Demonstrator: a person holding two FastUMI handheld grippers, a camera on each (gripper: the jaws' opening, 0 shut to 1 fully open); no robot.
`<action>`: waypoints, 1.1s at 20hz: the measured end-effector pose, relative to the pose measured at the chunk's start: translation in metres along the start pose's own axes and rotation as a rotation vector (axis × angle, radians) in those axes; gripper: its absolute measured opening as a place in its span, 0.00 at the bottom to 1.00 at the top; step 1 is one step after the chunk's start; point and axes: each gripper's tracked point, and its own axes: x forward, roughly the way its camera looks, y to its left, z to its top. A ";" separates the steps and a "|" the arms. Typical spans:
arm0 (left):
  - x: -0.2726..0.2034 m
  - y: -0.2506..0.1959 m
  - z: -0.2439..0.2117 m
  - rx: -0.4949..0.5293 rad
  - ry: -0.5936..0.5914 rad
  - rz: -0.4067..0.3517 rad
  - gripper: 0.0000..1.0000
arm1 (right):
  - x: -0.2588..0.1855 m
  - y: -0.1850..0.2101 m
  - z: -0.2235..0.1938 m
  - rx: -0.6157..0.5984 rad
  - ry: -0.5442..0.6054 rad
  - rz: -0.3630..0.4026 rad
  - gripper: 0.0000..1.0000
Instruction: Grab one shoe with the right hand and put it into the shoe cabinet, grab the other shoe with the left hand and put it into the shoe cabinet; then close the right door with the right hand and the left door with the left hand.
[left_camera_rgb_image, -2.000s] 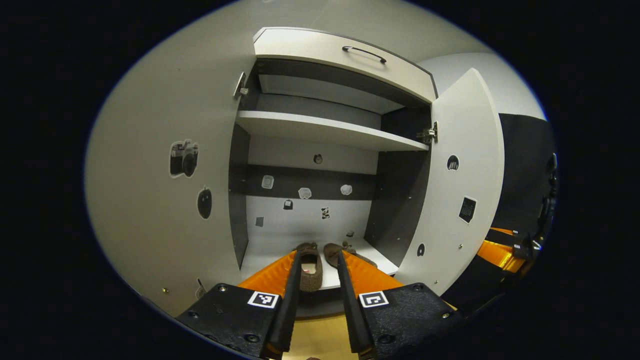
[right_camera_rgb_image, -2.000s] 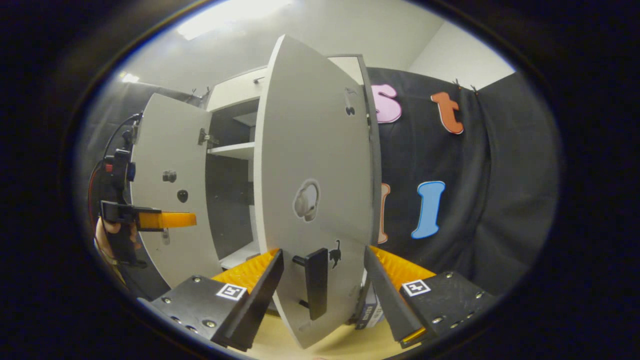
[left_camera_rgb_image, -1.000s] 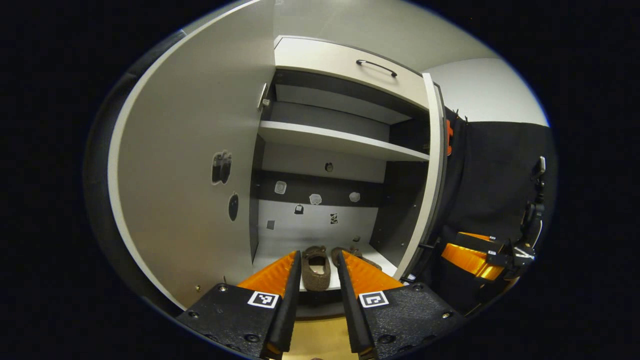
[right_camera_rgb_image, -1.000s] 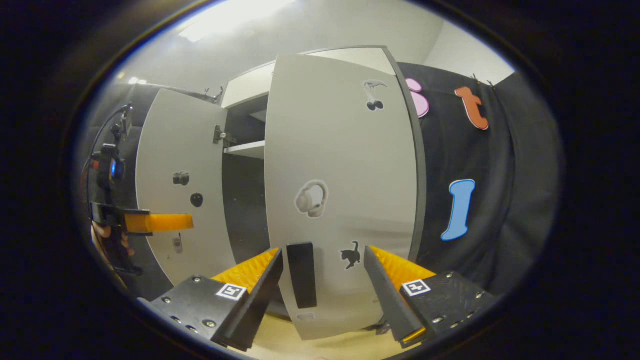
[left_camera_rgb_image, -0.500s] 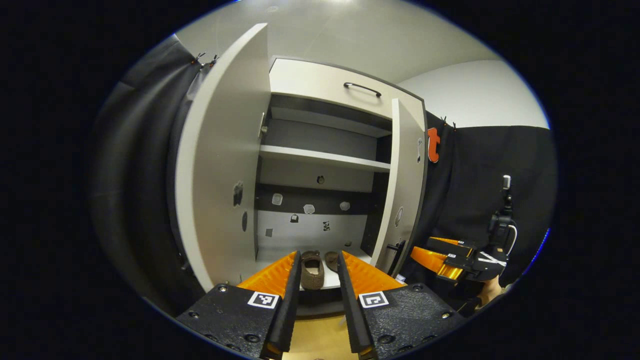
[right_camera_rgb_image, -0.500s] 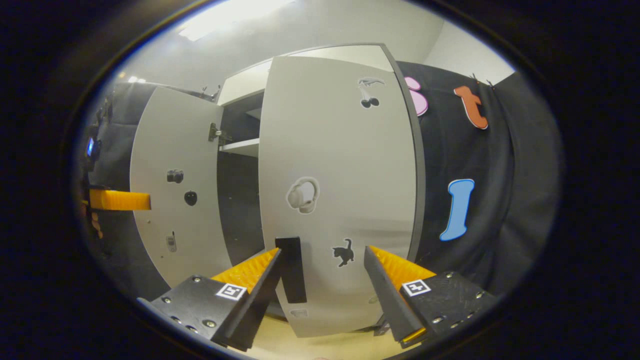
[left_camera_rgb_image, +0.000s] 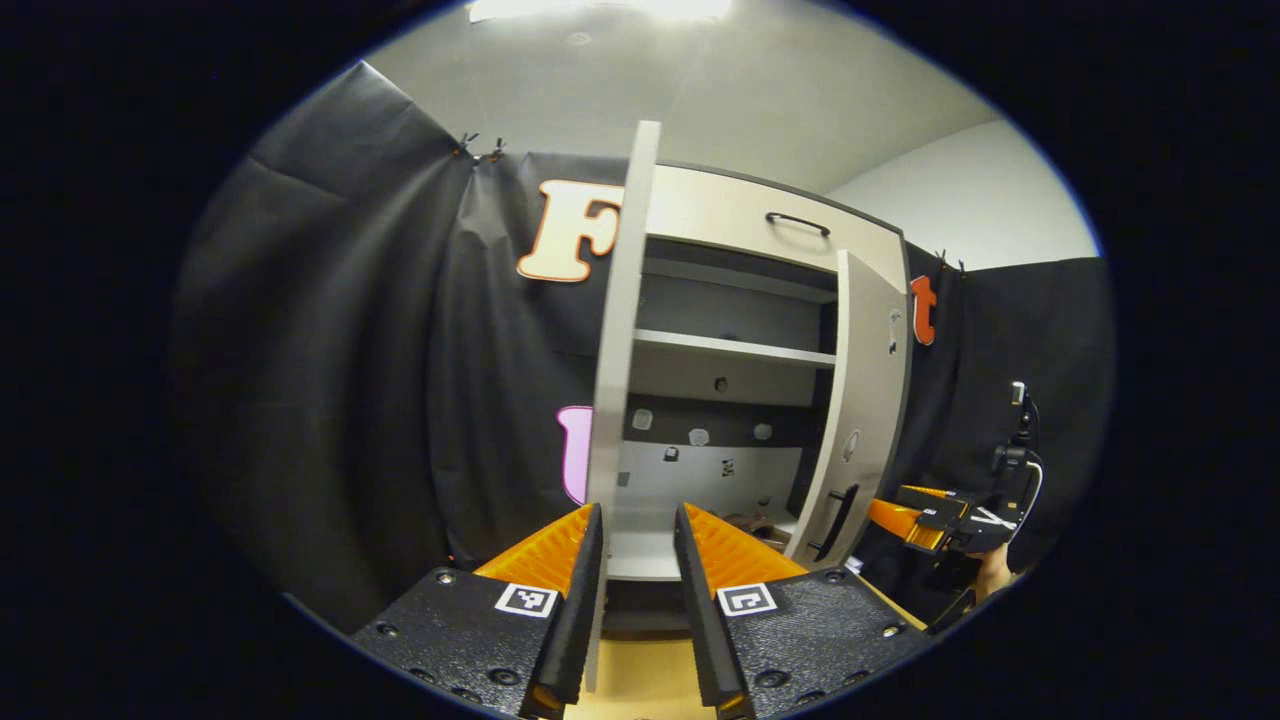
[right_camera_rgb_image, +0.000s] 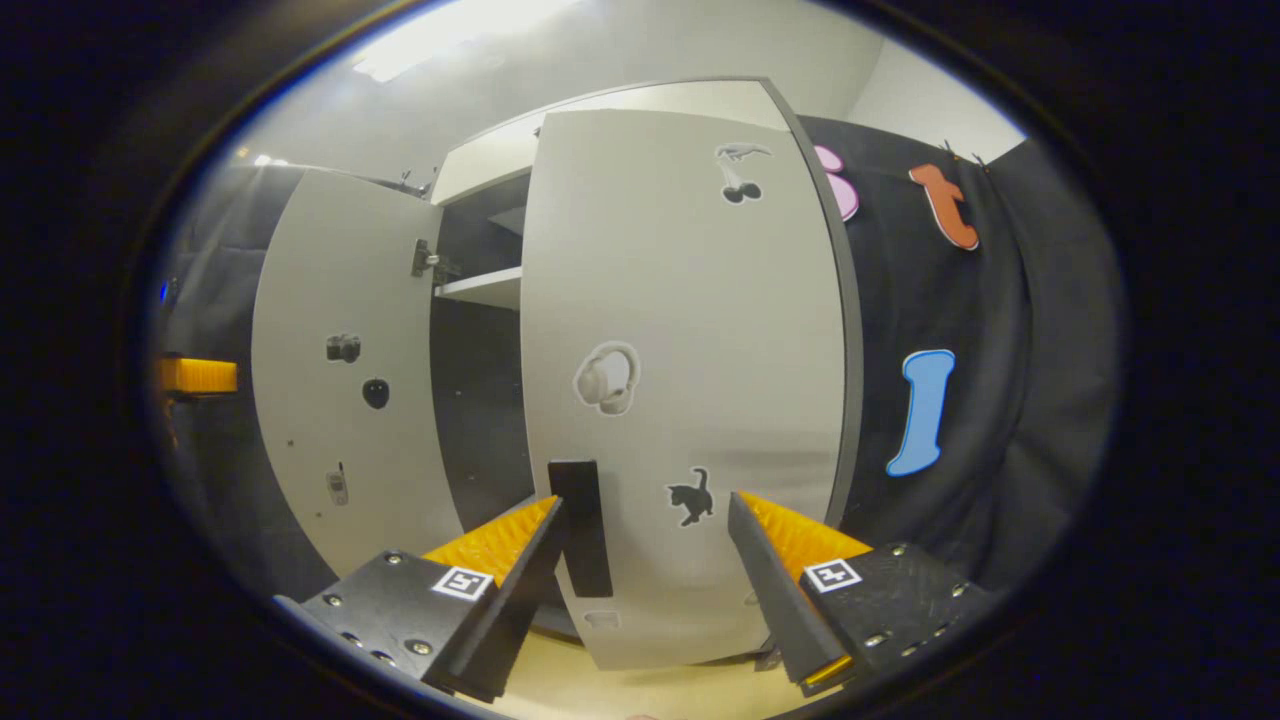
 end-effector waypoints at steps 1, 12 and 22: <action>0.002 0.012 0.002 0.002 -0.004 0.027 0.44 | 0.000 0.000 0.001 0.001 0.000 0.000 0.98; 0.047 0.047 -0.020 -0.035 0.048 0.060 0.41 | -0.009 -0.005 -0.007 0.031 0.012 -0.035 0.98; 0.046 0.036 -0.020 -0.038 0.059 0.039 0.41 | -0.008 -0.002 -0.010 0.023 0.019 -0.038 0.98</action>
